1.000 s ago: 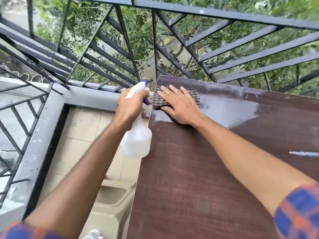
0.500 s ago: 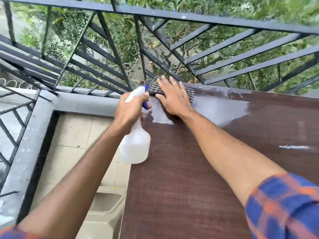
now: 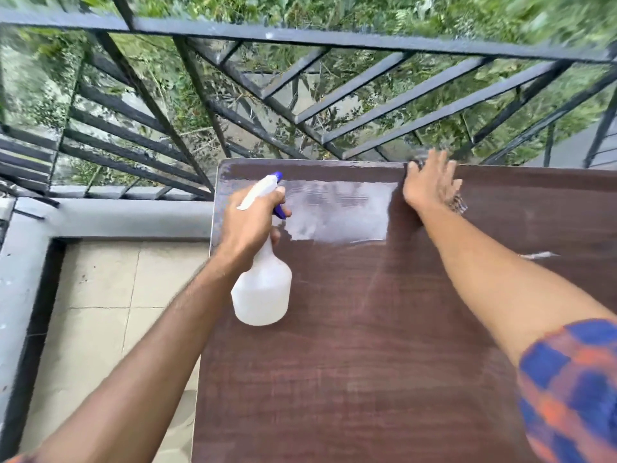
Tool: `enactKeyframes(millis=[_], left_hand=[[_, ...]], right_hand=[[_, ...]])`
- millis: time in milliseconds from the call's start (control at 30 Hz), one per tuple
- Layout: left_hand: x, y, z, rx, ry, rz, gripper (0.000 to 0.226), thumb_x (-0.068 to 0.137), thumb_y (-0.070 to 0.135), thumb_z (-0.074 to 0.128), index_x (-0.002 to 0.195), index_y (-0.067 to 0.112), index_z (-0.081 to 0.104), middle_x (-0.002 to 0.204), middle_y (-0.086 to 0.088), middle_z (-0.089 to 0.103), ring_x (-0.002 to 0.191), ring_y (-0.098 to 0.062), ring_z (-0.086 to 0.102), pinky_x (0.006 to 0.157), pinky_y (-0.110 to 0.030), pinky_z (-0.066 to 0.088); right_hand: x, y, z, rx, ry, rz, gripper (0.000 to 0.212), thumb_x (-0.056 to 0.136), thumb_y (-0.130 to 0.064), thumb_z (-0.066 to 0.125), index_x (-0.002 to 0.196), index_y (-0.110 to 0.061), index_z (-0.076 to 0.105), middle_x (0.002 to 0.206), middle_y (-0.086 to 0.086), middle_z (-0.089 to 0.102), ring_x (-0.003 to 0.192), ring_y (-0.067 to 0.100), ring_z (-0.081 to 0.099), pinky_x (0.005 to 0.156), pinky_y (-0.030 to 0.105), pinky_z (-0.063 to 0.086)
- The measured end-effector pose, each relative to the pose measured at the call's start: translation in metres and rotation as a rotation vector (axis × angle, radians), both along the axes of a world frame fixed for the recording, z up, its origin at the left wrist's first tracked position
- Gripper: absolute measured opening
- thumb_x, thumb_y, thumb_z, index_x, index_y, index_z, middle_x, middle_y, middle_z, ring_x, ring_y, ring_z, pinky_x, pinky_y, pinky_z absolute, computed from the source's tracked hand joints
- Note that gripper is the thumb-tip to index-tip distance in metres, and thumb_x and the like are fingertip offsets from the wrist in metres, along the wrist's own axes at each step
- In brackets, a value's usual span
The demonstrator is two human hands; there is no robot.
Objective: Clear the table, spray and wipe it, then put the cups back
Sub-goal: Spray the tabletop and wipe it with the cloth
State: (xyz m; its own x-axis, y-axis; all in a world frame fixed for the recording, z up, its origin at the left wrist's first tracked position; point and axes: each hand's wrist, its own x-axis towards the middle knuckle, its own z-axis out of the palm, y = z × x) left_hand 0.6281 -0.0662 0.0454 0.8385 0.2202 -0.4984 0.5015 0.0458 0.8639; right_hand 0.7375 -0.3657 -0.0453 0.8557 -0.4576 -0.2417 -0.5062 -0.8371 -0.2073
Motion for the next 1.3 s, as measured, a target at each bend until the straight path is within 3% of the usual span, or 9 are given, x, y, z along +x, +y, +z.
enactKeyframes(millis=[167, 300, 533, 700, 833, 933, 1067, 1167, 1300], left_hand=[[-0.002, -0.022, 0.0, 0.048, -0.023, -0.008, 0.018, 0.097, 0.017, 0.059, 0.084, 0.006, 0.065, 0.081, -0.02, 0.065, 0.065, -0.025, 0.055, 0.041, -0.025, 0.036], [-0.002, -0.045, 0.001, 0.044, -0.038, -0.033, 0.018, 0.096, 0.015, 0.059, 0.08, 0.007, 0.064, 0.069, -0.011, 0.066, 0.068, -0.031, 0.053, 0.042, -0.025, 0.036], [-0.01, -0.081, 0.009, 0.026, -0.031, -0.022, 0.019, 0.095, 0.017, 0.062, 0.079, 0.007, 0.064, 0.064, -0.005, 0.069, 0.069, -0.034, 0.054, 0.045, -0.027, 0.038], [-0.026, -0.084, 0.011, 0.067, -0.015, 0.007, 0.019, 0.095, 0.02, 0.062, 0.08, 0.009, 0.066, 0.067, -0.006, 0.071, 0.071, -0.034, 0.056, 0.047, -0.028, 0.039], [-0.044, -0.082, 0.014, 0.108, 0.005, 0.061, 0.022, 0.09, 0.02, 0.063, 0.071, 0.018, 0.072, 0.072, -0.007, 0.073, 0.072, -0.034, 0.056, 0.049, -0.027, 0.04], [-0.059, -0.081, 0.017, 0.117, 0.01, 0.093, 0.017, 0.091, 0.02, 0.062, 0.083, 0.029, 0.073, 0.071, -0.004, 0.07, 0.065, -0.024, 0.059, 0.045, -0.022, 0.041], [-0.078, -0.078, 0.016, 0.084, -0.008, 0.176, 0.016, 0.092, 0.016, 0.063, 0.081, 0.025, 0.069, 0.077, -0.009, 0.067, 0.065, -0.017, 0.06, 0.063, -0.027, 0.049], [-0.09, -0.077, 0.018, 0.089, 0.014, 0.15, 0.012, 0.092, 0.02, 0.061, 0.085, 0.022, 0.07, 0.078, -0.012, 0.069, 0.052, -0.022, 0.05, 0.047, -0.025, 0.04], [-0.104, -0.082, 0.021, 0.061, 0.036, 0.179, 0.009, 0.09, 0.022, 0.064, 0.093, 0.019, 0.072, 0.082, -0.012, 0.072, 0.061, -0.022, 0.051, 0.045, -0.022, 0.038]], right_hand=[[-0.021, 0.114, -0.002, 0.073, -0.04, 0.608, 0.061, 0.101, -0.043, 0.043, 0.157, -0.026, 0.024, 0.167, -0.002, 0.017, 0.154, 0.021, 0.013, 0.124, 0.053, 0.006], [-0.023, 0.087, -0.001, 0.126, -0.02, 0.754, 0.066, 0.103, -0.049, 0.038, 0.161, -0.027, 0.015, 0.169, -0.004, 0.009, 0.155, 0.019, 0.009, 0.125, 0.047, 0.002], [-0.012, -0.133, -0.009, 0.018, -0.094, 0.027, 0.065, 0.104, -0.047, 0.037, 0.16, -0.019, 0.019, 0.169, 0.003, 0.013, 0.154, 0.028, 0.013, 0.122, 0.056, 0.013], [0.009, -0.126, -0.009, 0.098, -0.054, -0.183, 0.063, 0.104, -0.045, 0.032, 0.161, -0.022, 0.017, 0.17, -0.001, 0.004, 0.156, 0.023, 0.003, 0.123, 0.055, 0.002], [-0.026, -0.01, -0.005, 0.114, -0.083, 0.288, 0.062, 0.103, -0.044, 0.035, 0.159, -0.025, 0.019, 0.169, -0.001, 0.007, 0.155, 0.022, 0.007, 0.122, 0.052, -0.002], [-0.097, 0.084, -0.004, 0.16, -0.061, 0.748, 0.061, 0.103, -0.043, 0.037, 0.158, -0.021, 0.026, 0.168, 0.003, 0.016, 0.153, 0.026, 0.017, 0.121, 0.053, 0.005], [-0.182, 0.109, -0.008, 0.221, -0.038, 1.074, 0.061, 0.099, -0.048, 0.043, 0.155, -0.024, 0.034, 0.165, -0.001, 0.026, 0.151, 0.023, 0.024, 0.122, 0.053, 0.011], [-0.186, 0.036, -0.018, 0.194, -0.12, 0.903, 0.061, 0.099, -0.053, 0.043, 0.154, -0.029, 0.036, 0.164, -0.003, 0.028, 0.151, 0.025, 0.027, 0.12, 0.052, 0.017], [-0.142, -0.088, -0.019, 0.057, -0.156, 0.244, 0.063, 0.101, -0.053, 0.037, 0.158, -0.025, 0.029, 0.166, 0.0, 0.025, 0.152, 0.026, 0.024, 0.122, 0.053, 0.017]])
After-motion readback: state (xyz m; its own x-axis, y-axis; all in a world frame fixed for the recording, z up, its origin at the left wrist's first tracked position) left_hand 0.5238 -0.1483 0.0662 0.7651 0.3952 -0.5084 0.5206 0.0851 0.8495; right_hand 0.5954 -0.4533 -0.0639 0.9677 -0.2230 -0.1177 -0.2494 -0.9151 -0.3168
